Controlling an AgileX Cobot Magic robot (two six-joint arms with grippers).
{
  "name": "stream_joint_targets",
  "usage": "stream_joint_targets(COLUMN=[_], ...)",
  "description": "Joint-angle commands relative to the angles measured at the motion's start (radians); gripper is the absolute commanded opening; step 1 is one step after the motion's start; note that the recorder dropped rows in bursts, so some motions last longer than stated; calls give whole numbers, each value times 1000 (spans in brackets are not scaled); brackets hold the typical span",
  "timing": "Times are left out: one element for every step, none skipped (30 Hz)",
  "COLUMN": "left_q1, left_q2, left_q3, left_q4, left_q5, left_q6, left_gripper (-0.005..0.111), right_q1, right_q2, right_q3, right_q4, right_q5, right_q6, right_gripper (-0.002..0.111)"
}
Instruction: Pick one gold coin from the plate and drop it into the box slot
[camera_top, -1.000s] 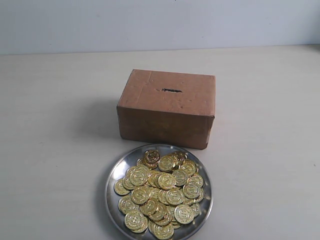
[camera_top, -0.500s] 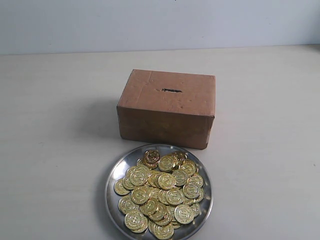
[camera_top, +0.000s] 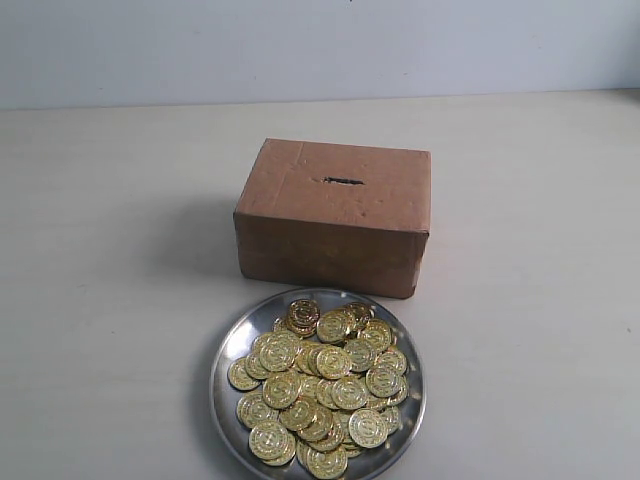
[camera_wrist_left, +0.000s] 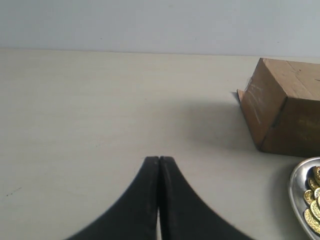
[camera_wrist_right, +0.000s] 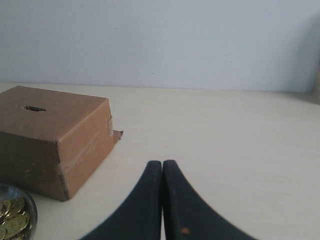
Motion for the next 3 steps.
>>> stream_joint_targets(left_q1=[-5, -5, -5], left_q2=[-7, -7, -7], left_q3=[0, 0, 0], left_q4=[7, 7, 7], left_q5=[-6, -6, -6], left_q6=[-2, -2, -2], left_gripper=[0, 0, 0], right_q1=[3, 3, 3], right_q2=[-5, -5, -5], right_q3=[5, 5, 5], right_q4=[1, 1, 1], right_q5=[-14, -14, -14], right_q6=[1, 1, 1], right_gripper=[0, 0, 0])
